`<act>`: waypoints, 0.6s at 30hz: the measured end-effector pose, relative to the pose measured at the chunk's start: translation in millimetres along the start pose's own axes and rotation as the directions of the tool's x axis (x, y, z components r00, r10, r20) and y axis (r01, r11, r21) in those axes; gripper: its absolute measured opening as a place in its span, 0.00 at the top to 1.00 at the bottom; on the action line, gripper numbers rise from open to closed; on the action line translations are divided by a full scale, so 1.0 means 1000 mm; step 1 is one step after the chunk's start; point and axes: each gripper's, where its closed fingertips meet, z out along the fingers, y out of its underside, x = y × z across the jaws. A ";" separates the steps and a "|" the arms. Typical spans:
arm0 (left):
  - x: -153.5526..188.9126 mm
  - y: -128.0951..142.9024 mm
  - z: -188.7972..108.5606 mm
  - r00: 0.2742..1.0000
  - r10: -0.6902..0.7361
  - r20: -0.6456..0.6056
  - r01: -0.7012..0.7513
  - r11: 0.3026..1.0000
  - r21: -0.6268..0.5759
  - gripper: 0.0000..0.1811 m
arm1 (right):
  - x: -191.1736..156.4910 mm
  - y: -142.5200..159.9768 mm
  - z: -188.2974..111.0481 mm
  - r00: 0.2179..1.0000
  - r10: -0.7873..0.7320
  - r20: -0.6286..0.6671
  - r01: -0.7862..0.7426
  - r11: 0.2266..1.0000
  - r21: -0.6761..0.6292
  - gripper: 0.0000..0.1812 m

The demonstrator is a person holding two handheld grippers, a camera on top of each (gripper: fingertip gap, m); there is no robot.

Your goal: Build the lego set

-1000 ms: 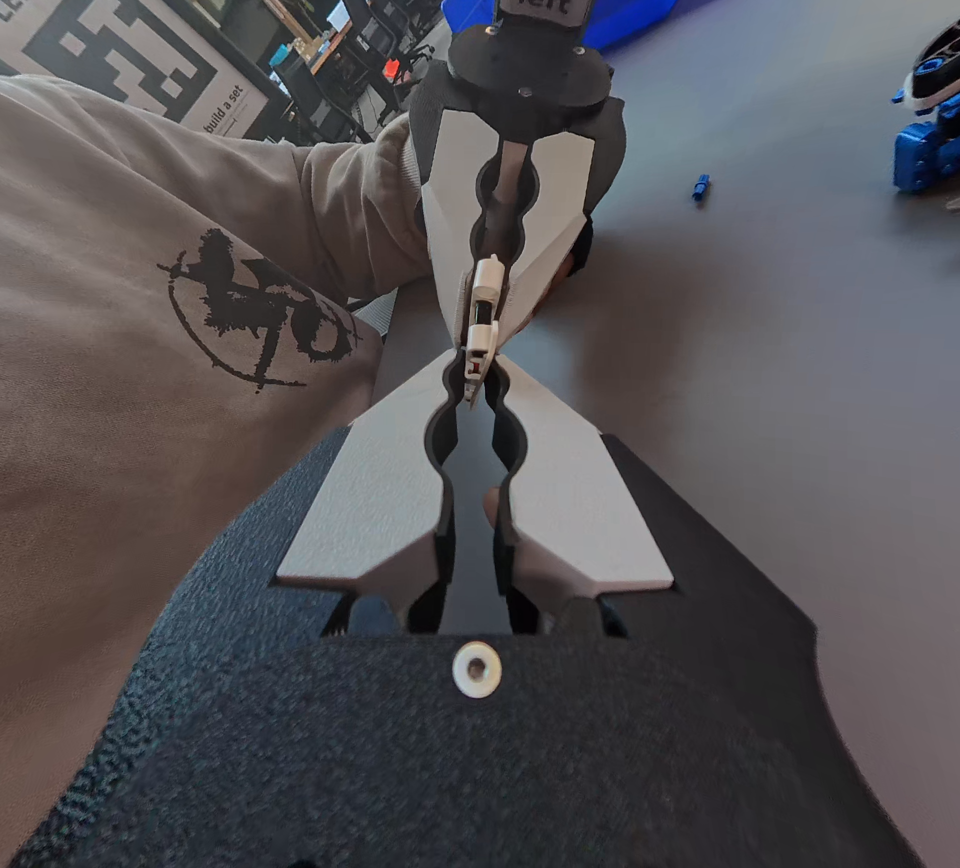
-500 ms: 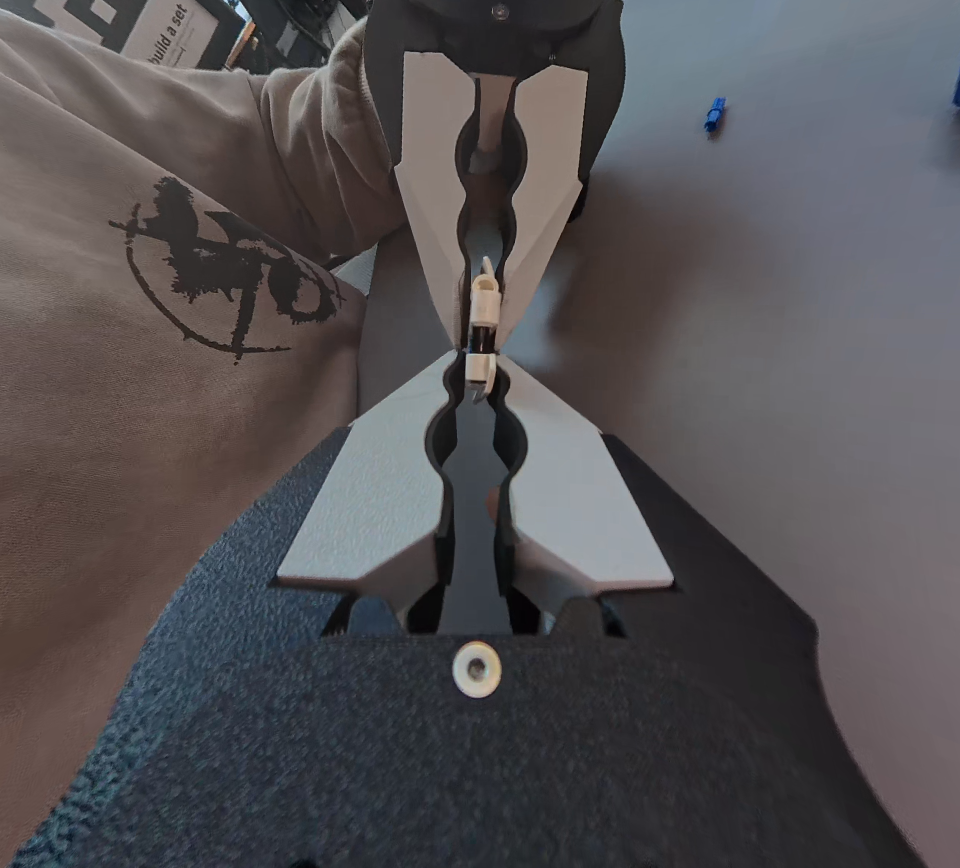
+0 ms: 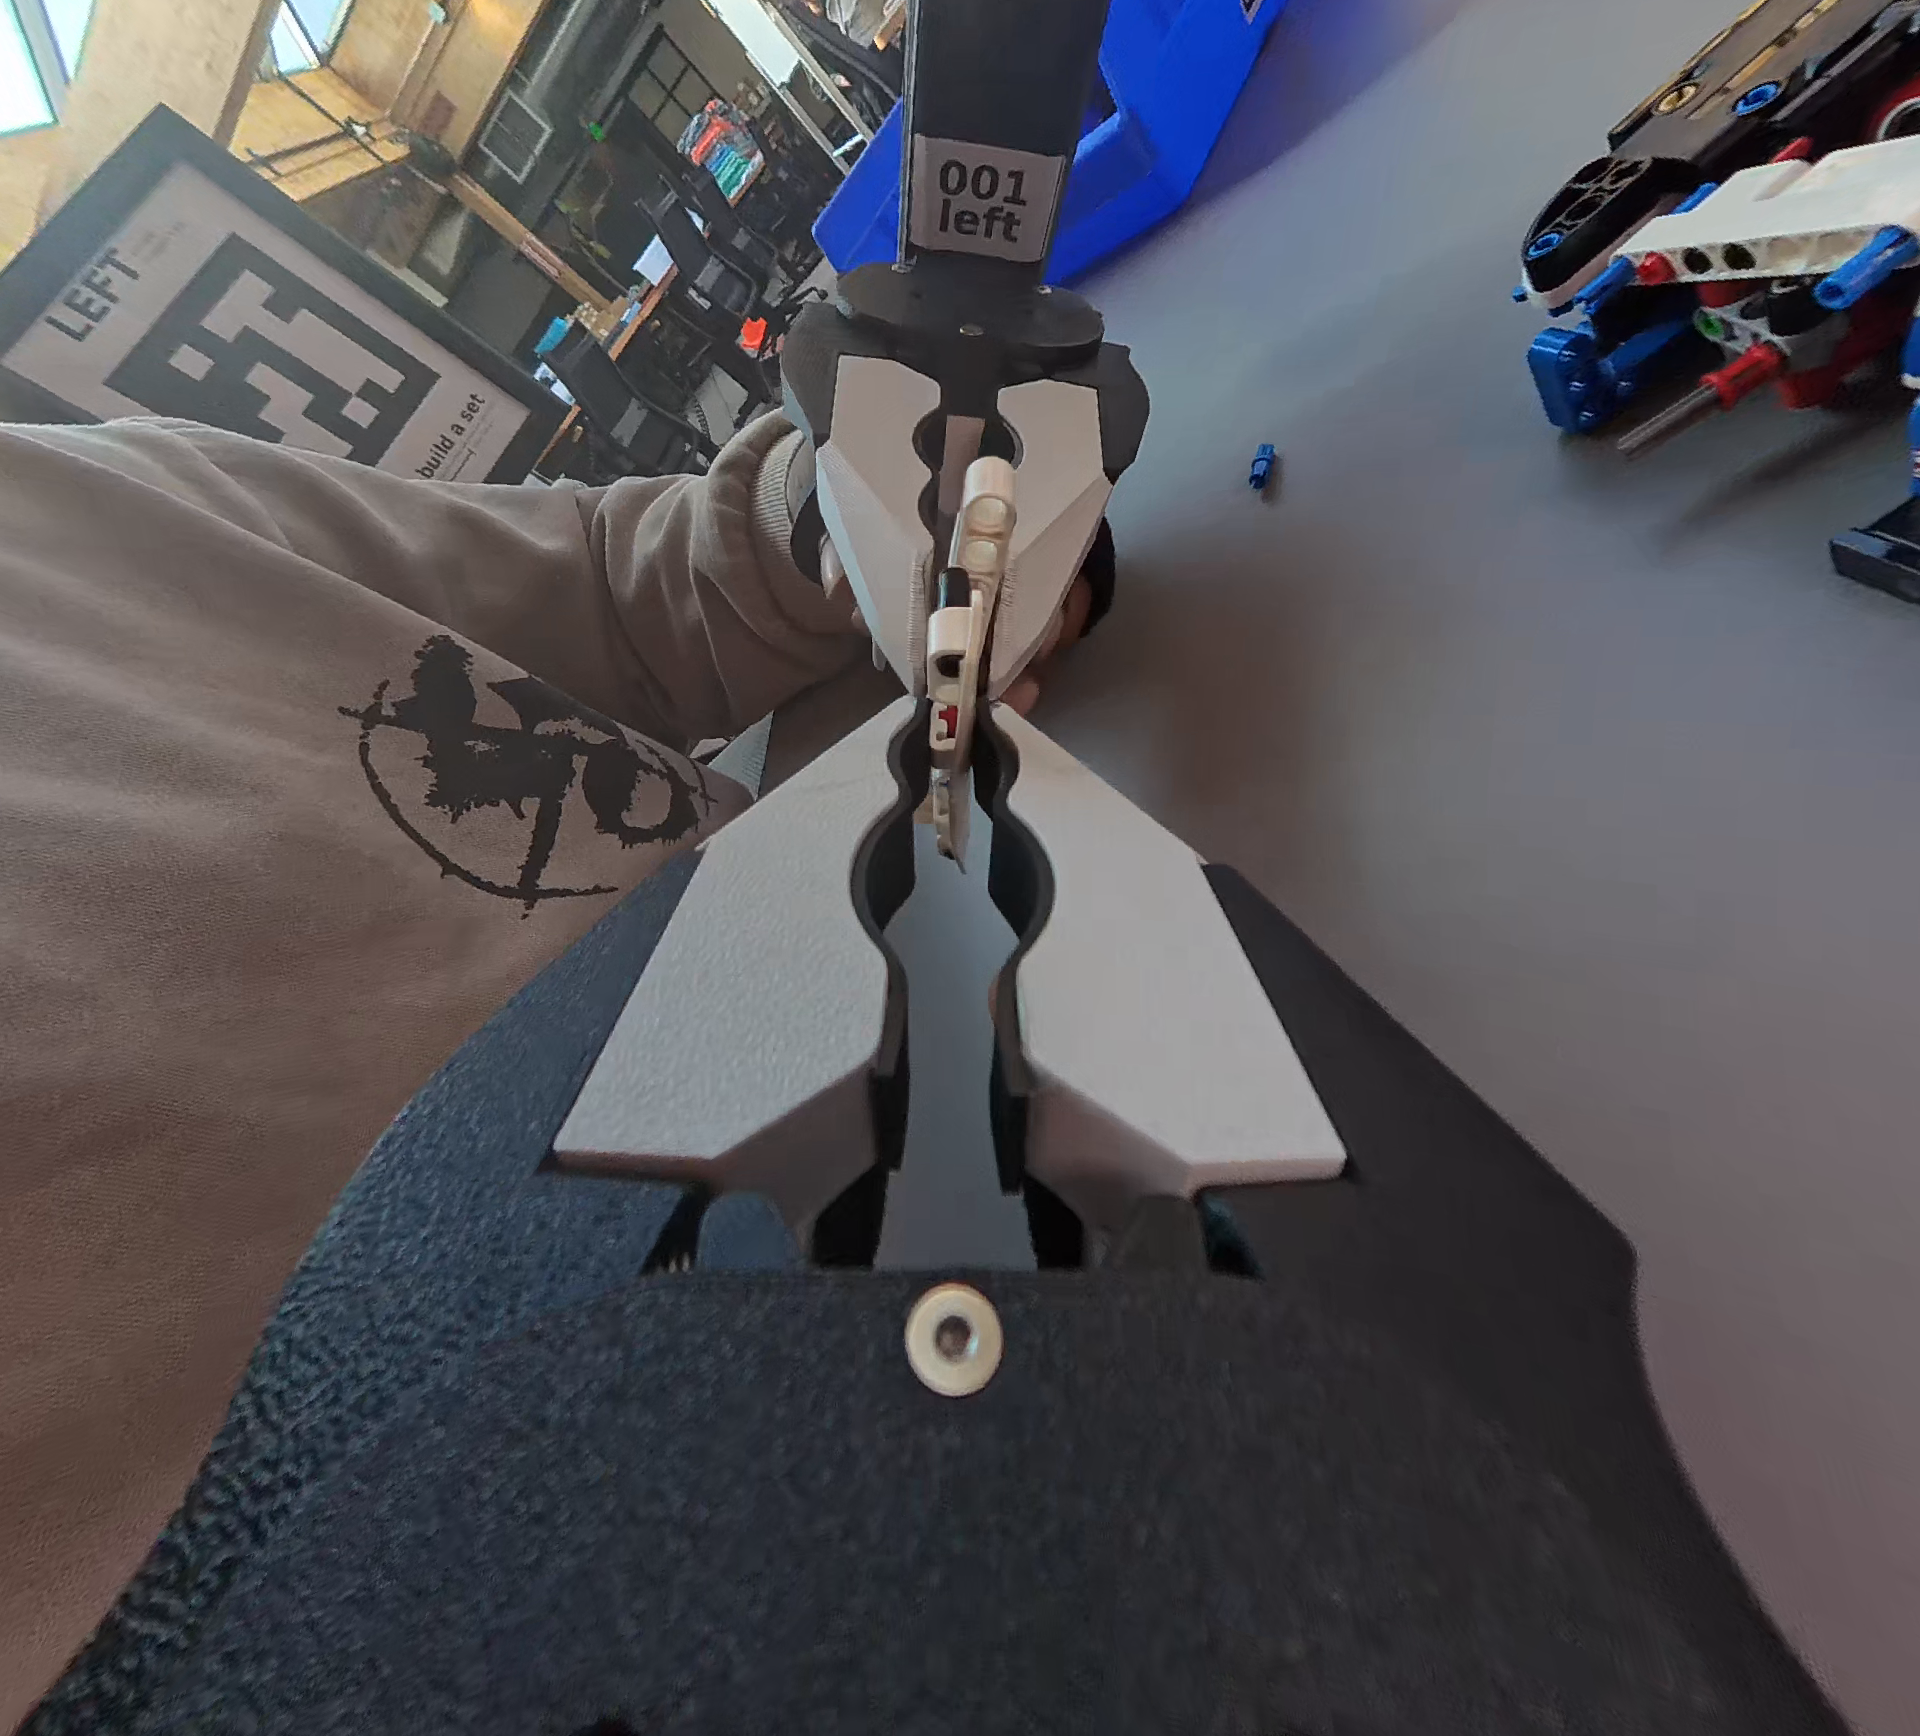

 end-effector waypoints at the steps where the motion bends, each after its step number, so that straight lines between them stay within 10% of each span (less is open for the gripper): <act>1: 0.001 0.001 0.001 1.000 0.003 -0.005 -0.003 1.000 -0.003 0.97 | 0.000 0.002 0.001 1.000 0.006 0.002 -0.006 1.000 -0.013 0.98; 18: -0.001 0.000 -0.001 0.999 0.028 0.017 -0.028 1.000 0.001 0.97 | 0.002 0.000 -0.001 0.999 0.048 0.016 -0.048 0.999 -0.001 0.98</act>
